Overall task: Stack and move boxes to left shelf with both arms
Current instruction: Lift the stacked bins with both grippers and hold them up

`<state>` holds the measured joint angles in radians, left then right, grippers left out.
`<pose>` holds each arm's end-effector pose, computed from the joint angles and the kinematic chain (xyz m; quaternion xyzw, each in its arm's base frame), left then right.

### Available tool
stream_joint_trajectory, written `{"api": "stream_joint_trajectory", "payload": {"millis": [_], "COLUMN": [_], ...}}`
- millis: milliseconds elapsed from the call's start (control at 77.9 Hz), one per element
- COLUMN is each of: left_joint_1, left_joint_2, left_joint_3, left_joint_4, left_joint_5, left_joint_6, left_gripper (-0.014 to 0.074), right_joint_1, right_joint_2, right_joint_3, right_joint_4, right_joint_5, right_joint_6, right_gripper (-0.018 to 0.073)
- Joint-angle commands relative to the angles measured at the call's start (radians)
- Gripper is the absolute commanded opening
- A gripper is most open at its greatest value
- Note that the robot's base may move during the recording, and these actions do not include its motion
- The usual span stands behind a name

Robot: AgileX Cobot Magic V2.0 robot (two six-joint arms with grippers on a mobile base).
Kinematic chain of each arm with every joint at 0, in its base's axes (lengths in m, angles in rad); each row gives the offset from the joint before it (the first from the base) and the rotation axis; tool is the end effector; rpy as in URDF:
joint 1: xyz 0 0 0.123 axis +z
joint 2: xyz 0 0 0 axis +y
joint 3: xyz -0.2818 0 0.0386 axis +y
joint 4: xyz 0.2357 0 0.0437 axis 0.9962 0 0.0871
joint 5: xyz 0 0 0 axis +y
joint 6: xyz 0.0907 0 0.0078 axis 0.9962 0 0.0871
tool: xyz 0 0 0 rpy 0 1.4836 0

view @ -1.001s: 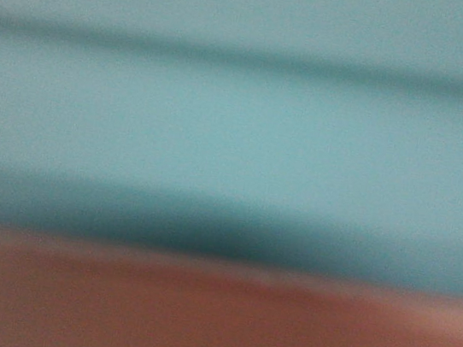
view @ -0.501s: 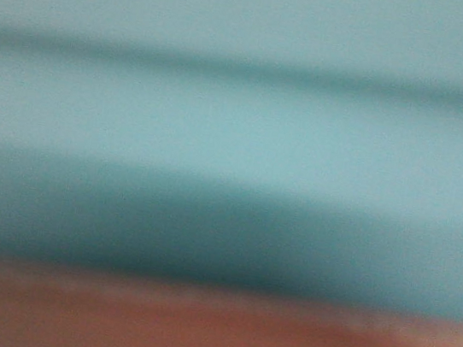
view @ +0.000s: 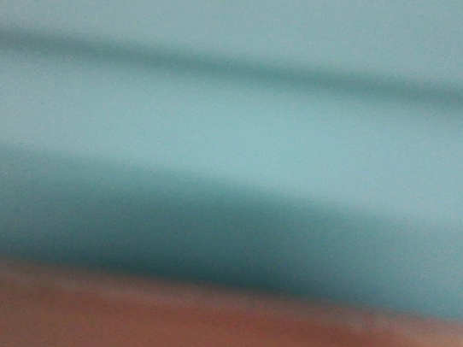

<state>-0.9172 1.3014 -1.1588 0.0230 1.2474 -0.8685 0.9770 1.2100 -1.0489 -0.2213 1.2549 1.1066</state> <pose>0.1388 -0.1780 0.3269 0.0263 0.9906 -0.0970 0.0926 0.1266 0.1536 0.3193 0.0425 0.9859 0.0489 0.1541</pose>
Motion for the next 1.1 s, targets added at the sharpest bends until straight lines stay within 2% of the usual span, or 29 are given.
{"api": "stream_joint_trajectory", "payload": {"millis": [0,1091], "left_joint_1": [-0.011,-0.011], "left_joint_2": [-0.029,-0.029], "left_joint_3": [-0.033,-0.033], "left_joint_4": [-0.023,-0.023], "left_joint_5": [0.069,0.069], "left_joint_6": [-0.009,-0.009], "left_gripper": [0.0007,0.0007], "right_joint_1": [-0.002,-0.002], "right_joint_2": [-0.034,-0.034], "right_joint_3": [-0.031,-0.031], "right_joint_4": [-0.052,-0.052], "right_joint_5": [0.025,0.025], "right_joint_6": [0.000,0.000], "right_gripper": [0.0057,0.0057]}}
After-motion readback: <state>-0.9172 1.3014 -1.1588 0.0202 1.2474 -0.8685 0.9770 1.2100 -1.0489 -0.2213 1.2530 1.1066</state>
